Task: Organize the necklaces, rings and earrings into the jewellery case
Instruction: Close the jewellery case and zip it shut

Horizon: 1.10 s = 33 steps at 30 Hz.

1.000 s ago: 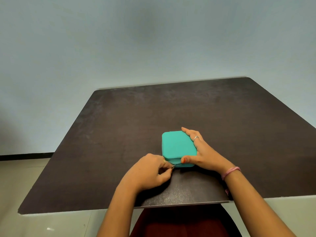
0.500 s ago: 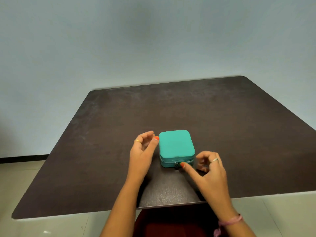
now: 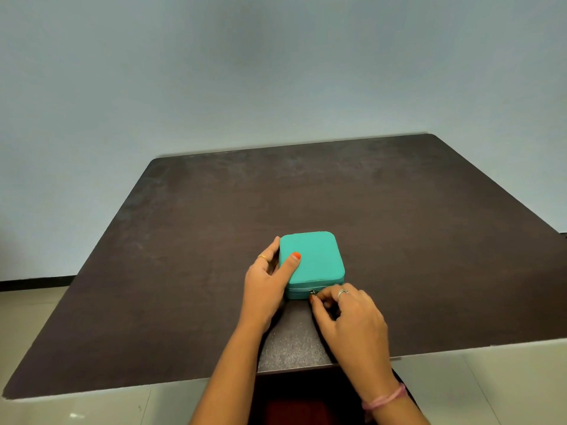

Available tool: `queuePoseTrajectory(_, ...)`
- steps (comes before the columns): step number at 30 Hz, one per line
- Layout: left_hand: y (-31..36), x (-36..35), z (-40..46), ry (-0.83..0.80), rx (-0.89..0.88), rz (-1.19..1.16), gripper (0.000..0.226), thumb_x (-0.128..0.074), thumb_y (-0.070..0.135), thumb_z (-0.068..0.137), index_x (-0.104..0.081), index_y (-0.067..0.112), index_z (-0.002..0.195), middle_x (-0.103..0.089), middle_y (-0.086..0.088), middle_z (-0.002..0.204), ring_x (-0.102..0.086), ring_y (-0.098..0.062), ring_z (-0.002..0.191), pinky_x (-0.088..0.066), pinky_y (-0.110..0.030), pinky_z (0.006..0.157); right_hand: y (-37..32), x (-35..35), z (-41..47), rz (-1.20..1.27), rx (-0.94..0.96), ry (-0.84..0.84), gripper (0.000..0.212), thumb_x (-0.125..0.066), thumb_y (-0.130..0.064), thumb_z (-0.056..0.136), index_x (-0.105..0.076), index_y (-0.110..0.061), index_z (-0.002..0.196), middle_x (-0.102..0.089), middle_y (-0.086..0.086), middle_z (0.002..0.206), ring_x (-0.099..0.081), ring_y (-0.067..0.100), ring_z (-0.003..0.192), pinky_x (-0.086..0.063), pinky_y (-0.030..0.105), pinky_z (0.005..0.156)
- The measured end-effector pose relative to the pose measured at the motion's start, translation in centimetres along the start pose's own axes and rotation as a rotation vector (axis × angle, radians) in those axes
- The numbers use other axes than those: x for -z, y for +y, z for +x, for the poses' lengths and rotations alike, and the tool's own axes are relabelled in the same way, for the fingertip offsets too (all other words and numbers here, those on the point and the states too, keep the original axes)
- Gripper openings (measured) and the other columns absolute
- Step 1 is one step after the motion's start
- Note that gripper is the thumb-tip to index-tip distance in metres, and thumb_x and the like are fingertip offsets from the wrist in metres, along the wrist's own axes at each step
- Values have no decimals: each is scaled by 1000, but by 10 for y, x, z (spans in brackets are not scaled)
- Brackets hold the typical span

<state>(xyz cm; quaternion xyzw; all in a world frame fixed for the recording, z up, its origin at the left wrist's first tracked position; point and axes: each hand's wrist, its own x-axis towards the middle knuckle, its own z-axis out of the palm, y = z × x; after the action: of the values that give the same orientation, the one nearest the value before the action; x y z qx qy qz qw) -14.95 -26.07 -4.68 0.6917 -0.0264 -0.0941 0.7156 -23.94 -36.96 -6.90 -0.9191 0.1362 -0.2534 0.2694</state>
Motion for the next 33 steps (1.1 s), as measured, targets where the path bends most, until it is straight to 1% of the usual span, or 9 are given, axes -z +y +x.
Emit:
queuePoseTrajectory(1,0,-1,0,3,-1,7,57,-68,17,87,-46,16,139,-59,6,130,-60,-3,112,-52,-28,94,3,4,1,37,-11,-14,18,-74,-28,78,-59,-29,68,-53,-15,66,-48,4,57,-34,8,52)
queuePoseTrajectory(4,-2,-2,0,-2,-10,31,56,-67,18,87,-46,17,139,-56,6,135,-58,-3,114,-50,-27,96,19,20,6,144,-83,-71,19,-70,-23,82,-57,-25,68,-55,-11,63,-55,7,63,-38,8,55)
queuePoseTrajectory(9,-2,0,3,-10,-28,53,56,-67,18,88,-46,18,140,-52,7,139,-55,1,114,-48,-14,92,43,40,30,135,-147,-210,15,-67,-24,86,-57,-26,74,-64,-2,59,-61,7,56,-52,32,63)
queuePoseTrajectory(14,-5,0,3,-27,-28,41,56,-66,17,88,-46,17,140,-51,7,139,-54,5,110,-49,-10,87,52,32,75,160,-97,-233,8,-64,-20,89,-61,-19,82,-62,-11,71,-58,1,63,-44,11,60)
queuePoseTrajectory(19,-6,1,3,-30,-8,27,56,-67,19,87,-46,20,139,-52,5,139,-57,-6,117,-51,-22,94,55,21,127,329,-137,-417,2,-64,-17,89,-63,-15,90,-70,3,79,-68,13,75,-55,17,59)
queuePoseTrajectory(23,-6,3,4,-33,-5,24,56,-67,19,88,-46,19,140,-53,4,139,-56,-7,118,-50,-25,95,57,17,145,414,-137,-546,3,-64,-13,89,-64,-14,91,-71,7,83,-68,10,76,-56,20,61)
queuePoseTrajectory(27,-5,1,5,-38,-15,24,56,-67,19,88,-46,19,139,-53,5,138,-57,-5,115,-52,-18,89,51,9,150,351,-31,-551,6,-63,-13,90,-66,-18,89,-71,0,83,-68,10,78,-56,18,66)
queuePoseTrajectory(30,-5,0,5,-30,-13,27,56,-67,19,88,-46,19,139,-53,6,138,-57,-5,116,-51,-22,93,52,8,146,361,-25,-529,9,-64,-15,89,-70,-21,92,-71,-6,87,-67,4,80,-54,16,71)
queuePoseTrajectory(33,-5,0,4,-36,-10,55,56,-67,22,88,-46,20,140,-52,7,139,-55,-6,118,-50,-28,98,54,9,137,344,-34,-497,23,-61,-17,91,-67,-26,111,-69,-12,100,-62,-3,92,-46,9,79)
